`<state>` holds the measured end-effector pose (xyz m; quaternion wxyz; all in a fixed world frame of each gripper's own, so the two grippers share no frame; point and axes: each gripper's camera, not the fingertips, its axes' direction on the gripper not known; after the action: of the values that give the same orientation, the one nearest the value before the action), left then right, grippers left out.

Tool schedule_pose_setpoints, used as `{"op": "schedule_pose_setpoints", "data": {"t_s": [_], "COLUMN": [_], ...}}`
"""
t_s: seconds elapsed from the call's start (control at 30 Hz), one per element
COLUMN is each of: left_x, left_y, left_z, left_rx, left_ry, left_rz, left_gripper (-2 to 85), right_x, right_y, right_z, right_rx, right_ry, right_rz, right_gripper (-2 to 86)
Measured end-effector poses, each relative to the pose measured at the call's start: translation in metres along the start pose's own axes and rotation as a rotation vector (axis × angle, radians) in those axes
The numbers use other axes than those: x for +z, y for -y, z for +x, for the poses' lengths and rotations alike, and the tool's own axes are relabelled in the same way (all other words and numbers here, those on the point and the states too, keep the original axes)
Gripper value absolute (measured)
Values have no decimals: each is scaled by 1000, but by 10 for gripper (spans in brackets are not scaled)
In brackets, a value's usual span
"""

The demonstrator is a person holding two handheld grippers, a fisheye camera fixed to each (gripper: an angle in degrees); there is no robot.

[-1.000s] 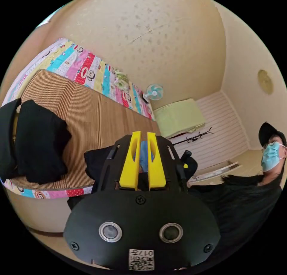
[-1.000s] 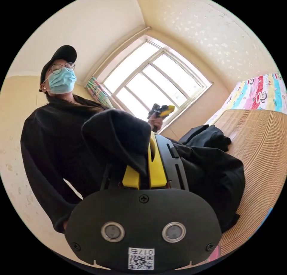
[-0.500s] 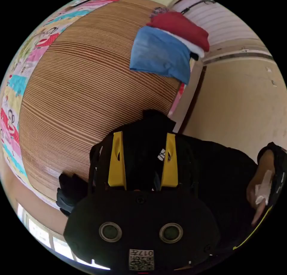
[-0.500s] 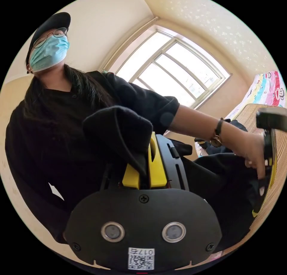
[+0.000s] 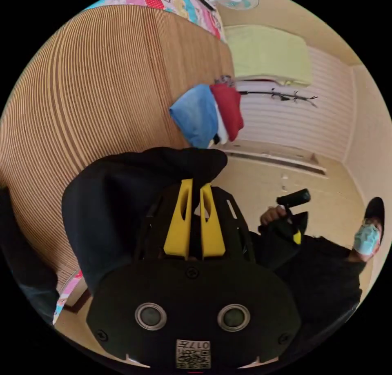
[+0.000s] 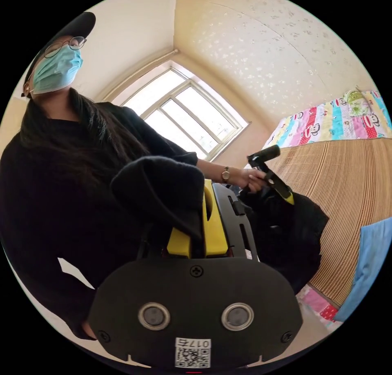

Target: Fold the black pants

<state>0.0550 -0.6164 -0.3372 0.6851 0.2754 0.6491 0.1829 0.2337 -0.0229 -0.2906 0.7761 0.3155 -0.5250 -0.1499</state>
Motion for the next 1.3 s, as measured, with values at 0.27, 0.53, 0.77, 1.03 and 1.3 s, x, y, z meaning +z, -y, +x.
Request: {"op": "schedule_pose_setpoints", "data": {"t_s": [0.27, 0.53, 0.77, 1.03, 1.3], "left_x": [-130, -266, -299, -237, -163], "left_y": [-130, -198, -268, -290, -276], "left_z": [118, 263, 305, 310, 323], "left_rx": [577, 1175, 1390, 1359, 1258], "left_ry": [-527, -650, -798, -957, -1121], "left_rz": [437, 544, 516, 306, 134], "left_gripper": [22, 15, 11, 11, 12], "right_x": [22, 31, -87, -75, 103], "right_y": [7, -15, -104, -7, 73], "right_z": [-33, -45, -23, -56, -1], "right_rx": [-140, 29, 376, -26, -22], "right_ry": [-75, -524, -594, -65, 592], "right_rz": [62, -271, 79, 332, -35], "right_gripper": [58, 91, 115, 203, 248]}}
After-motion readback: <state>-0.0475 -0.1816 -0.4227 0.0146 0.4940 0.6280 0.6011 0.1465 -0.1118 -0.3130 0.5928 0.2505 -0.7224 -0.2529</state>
